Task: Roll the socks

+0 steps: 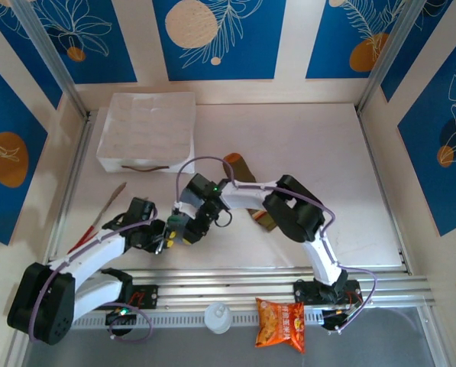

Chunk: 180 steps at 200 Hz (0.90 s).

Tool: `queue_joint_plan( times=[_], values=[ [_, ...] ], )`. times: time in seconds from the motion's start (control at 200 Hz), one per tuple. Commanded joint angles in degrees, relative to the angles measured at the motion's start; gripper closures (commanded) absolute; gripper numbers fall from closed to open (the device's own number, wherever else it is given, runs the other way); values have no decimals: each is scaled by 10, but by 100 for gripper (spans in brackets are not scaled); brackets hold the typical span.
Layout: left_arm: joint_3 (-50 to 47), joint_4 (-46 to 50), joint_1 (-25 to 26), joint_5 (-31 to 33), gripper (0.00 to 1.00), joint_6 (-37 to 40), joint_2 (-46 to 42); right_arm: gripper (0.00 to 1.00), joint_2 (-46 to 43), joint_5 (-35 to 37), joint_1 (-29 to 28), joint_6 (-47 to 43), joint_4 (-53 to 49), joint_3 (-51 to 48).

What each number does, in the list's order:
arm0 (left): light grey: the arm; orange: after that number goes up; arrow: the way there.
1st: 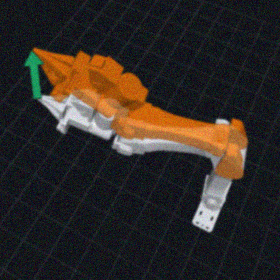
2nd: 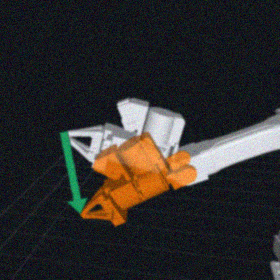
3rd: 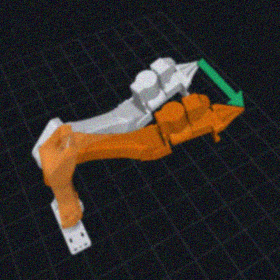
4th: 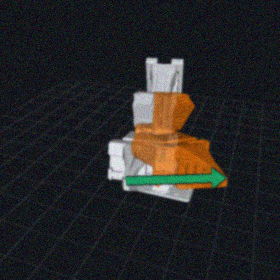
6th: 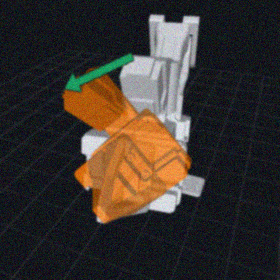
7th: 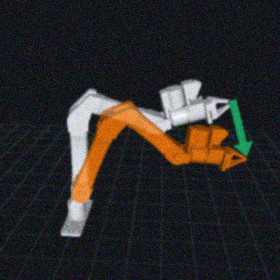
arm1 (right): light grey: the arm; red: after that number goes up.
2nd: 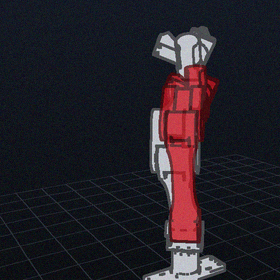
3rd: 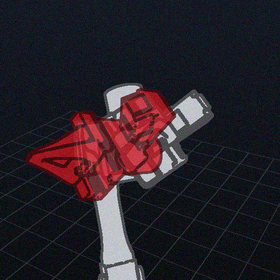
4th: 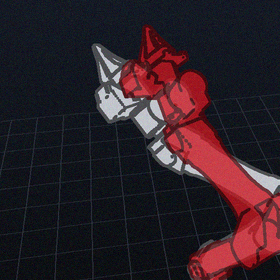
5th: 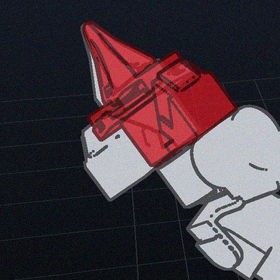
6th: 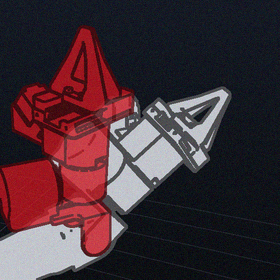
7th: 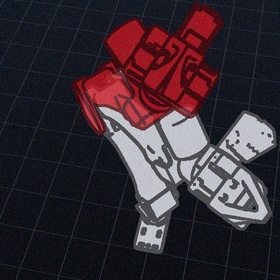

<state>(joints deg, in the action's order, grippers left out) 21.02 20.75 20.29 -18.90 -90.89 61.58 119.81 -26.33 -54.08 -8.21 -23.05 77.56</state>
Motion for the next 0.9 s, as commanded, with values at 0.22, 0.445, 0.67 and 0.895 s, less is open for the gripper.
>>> queue_joint_plan(
  times=[0.22, 0.445, 0.67, 0.895],
  values=[
    [7, 177, 2, 41, 89, -10, 56, 51, -234, 246, -56, -154, 246, -259],
    [43, 194, 0, 31, 90, -12, 117, 47, -236, 384, -129, -247, 272, -265],
    [73, 198, -4, 25, 91, -15, 162, 47, -176, 446, -172, -294, 296, -223],
    [93, 193, -7, 16, 92, -1, 193, 56, -124, 473, -173, -295, 292, -184]
  ],
)
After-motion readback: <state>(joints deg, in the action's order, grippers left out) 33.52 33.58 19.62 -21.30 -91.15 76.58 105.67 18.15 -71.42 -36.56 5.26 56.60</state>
